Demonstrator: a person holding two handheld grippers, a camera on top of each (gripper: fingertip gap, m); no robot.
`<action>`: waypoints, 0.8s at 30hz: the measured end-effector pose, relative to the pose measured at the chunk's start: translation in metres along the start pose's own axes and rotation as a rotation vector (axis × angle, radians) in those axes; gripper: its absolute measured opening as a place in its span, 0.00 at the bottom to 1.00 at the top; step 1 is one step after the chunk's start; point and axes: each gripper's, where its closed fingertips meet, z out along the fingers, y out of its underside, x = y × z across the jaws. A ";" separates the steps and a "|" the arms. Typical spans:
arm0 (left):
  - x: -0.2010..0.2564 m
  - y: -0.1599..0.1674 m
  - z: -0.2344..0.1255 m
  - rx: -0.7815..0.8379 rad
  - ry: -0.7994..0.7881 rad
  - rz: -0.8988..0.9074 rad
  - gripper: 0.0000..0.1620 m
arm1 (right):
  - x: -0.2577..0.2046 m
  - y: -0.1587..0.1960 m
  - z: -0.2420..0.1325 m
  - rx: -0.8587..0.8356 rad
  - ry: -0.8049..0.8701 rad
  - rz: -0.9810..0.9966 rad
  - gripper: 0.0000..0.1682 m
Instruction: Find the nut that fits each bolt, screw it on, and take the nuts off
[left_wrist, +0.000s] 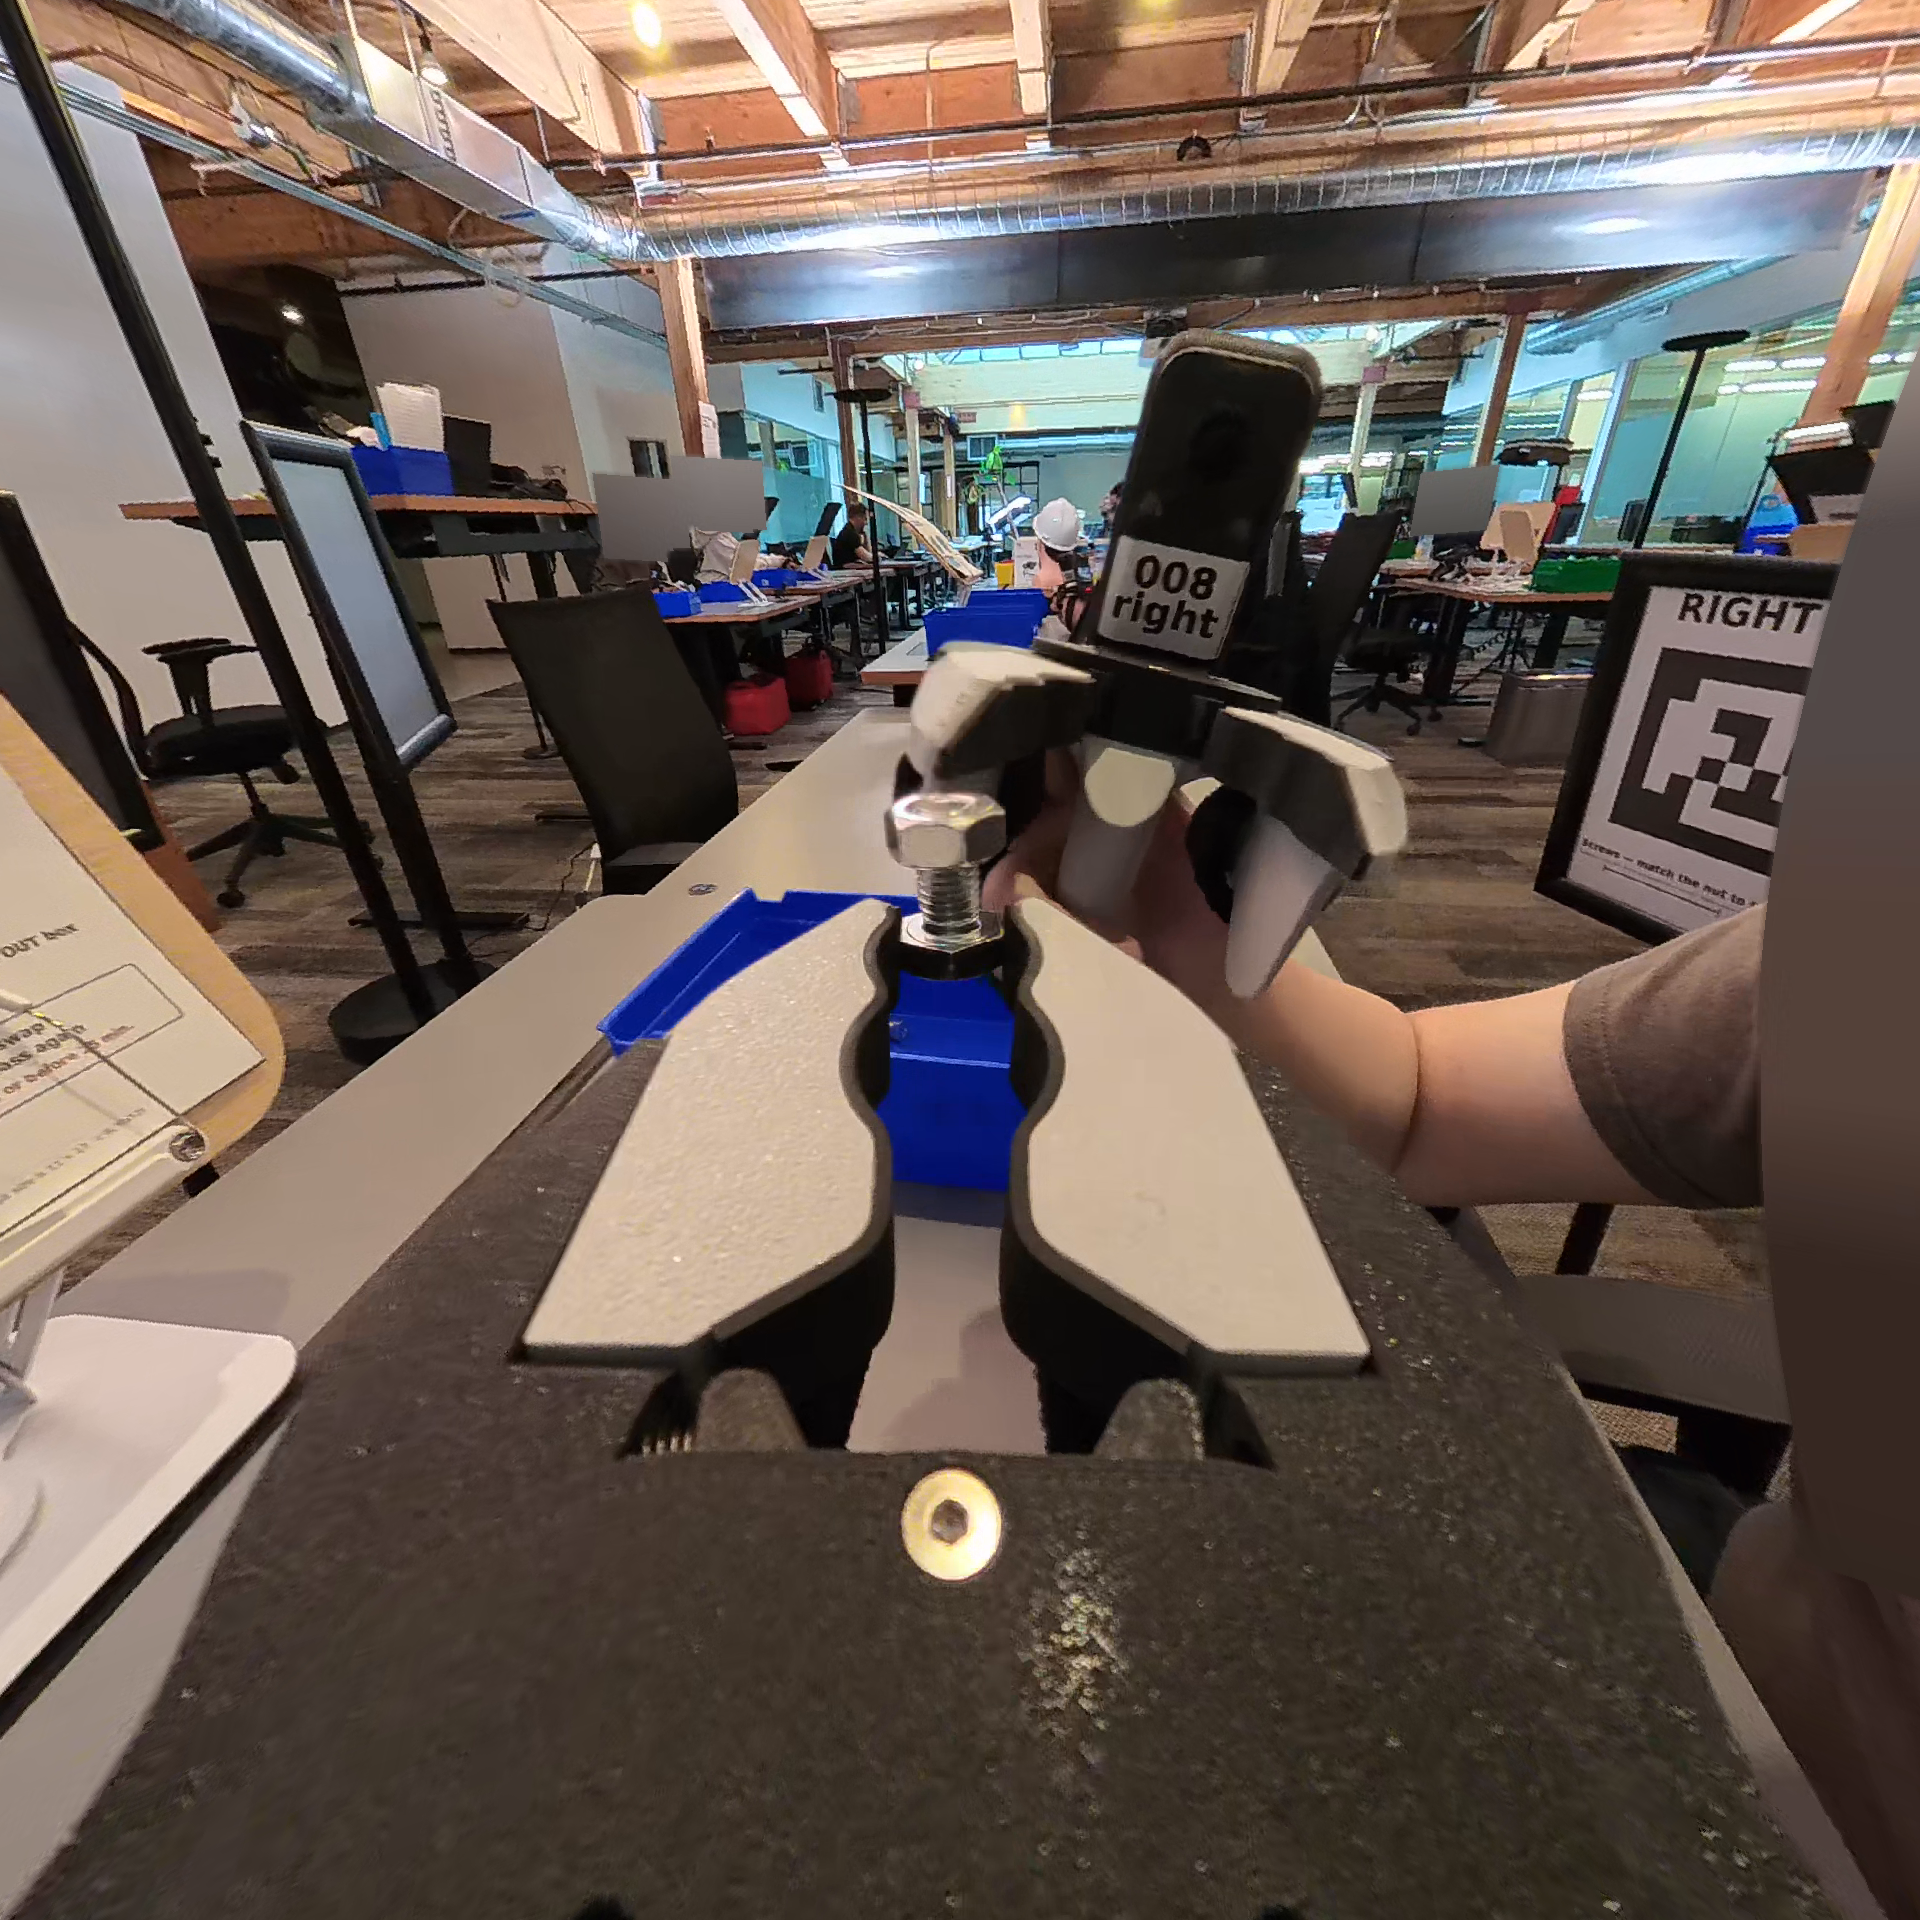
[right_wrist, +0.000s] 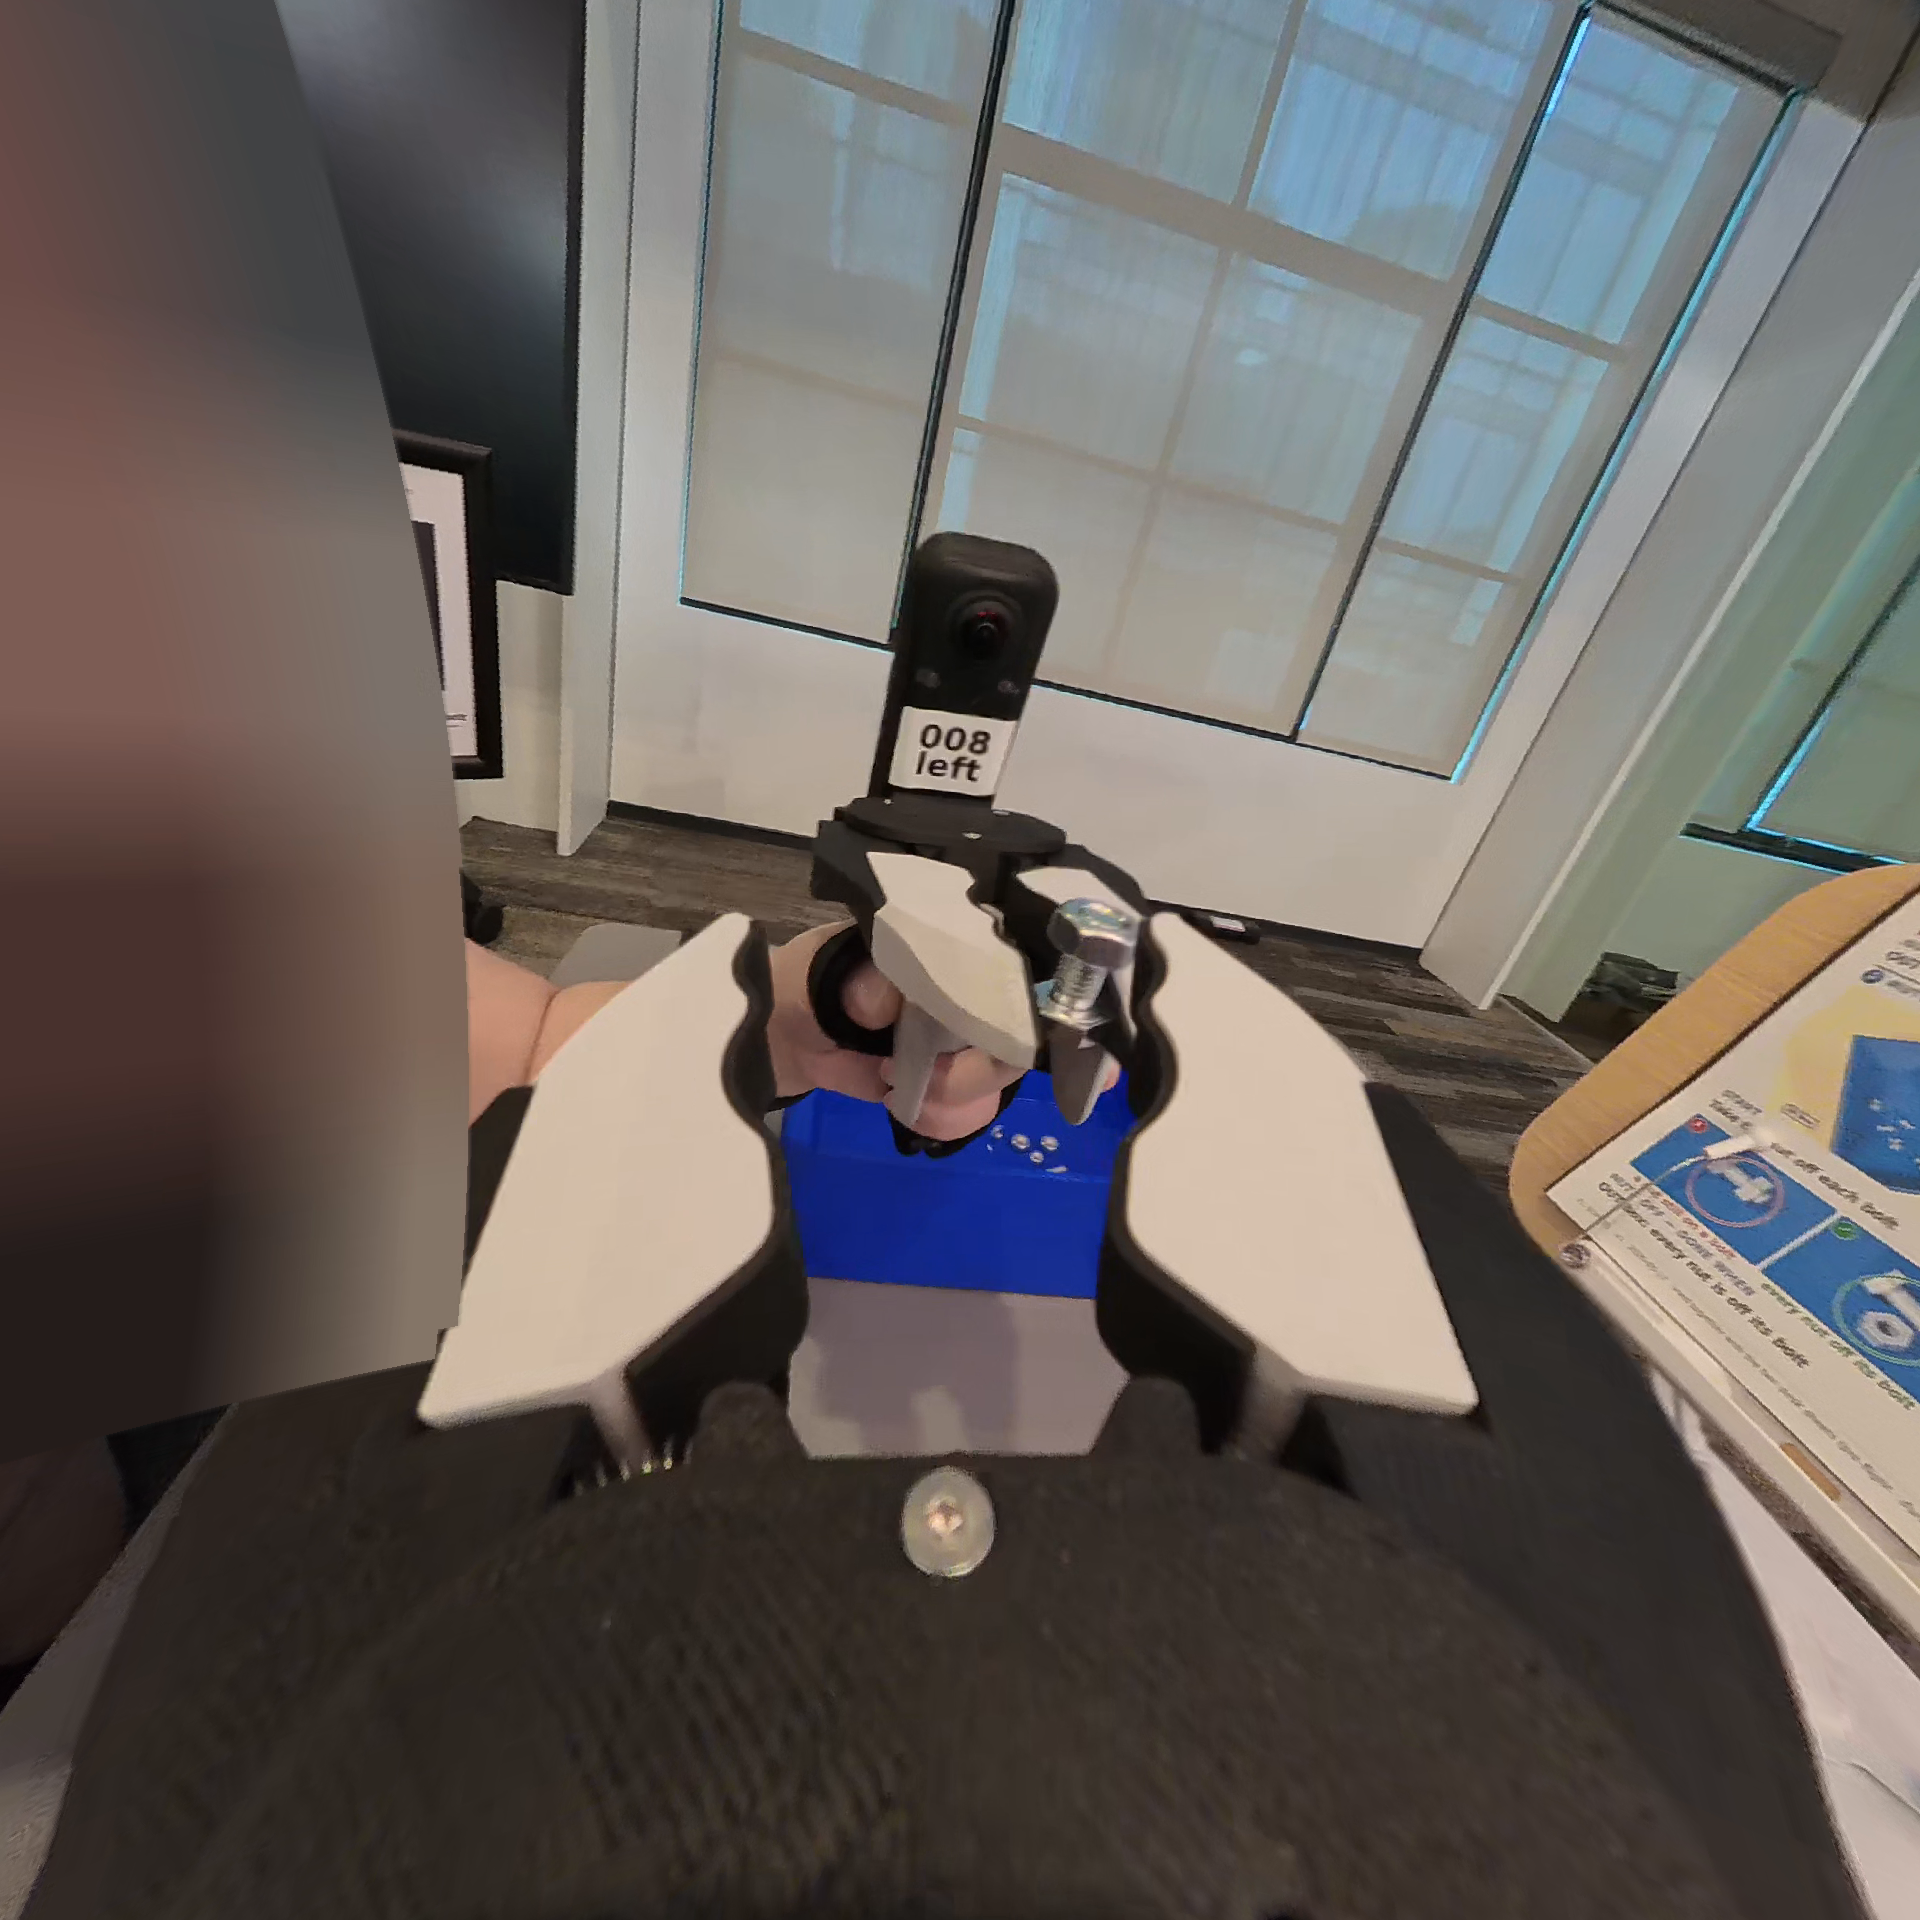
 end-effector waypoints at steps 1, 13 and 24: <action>0.002 0.001 0.001 0.000 0.010 -0.001 0.11 | 0.002 0.000 0.000 0.003 0.012 -0.001 0.41; 0.011 0.009 0.010 -0.024 0.045 0.024 0.11 | -0.004 0.014 0.012 -0.027 -0.019 0.016 0.43; -0.004 0.000 -0.002 -0.001 -0.013 0.017 0.11 | -0.001 0.005 0.002 -0.018 -0.023 0.014 0.39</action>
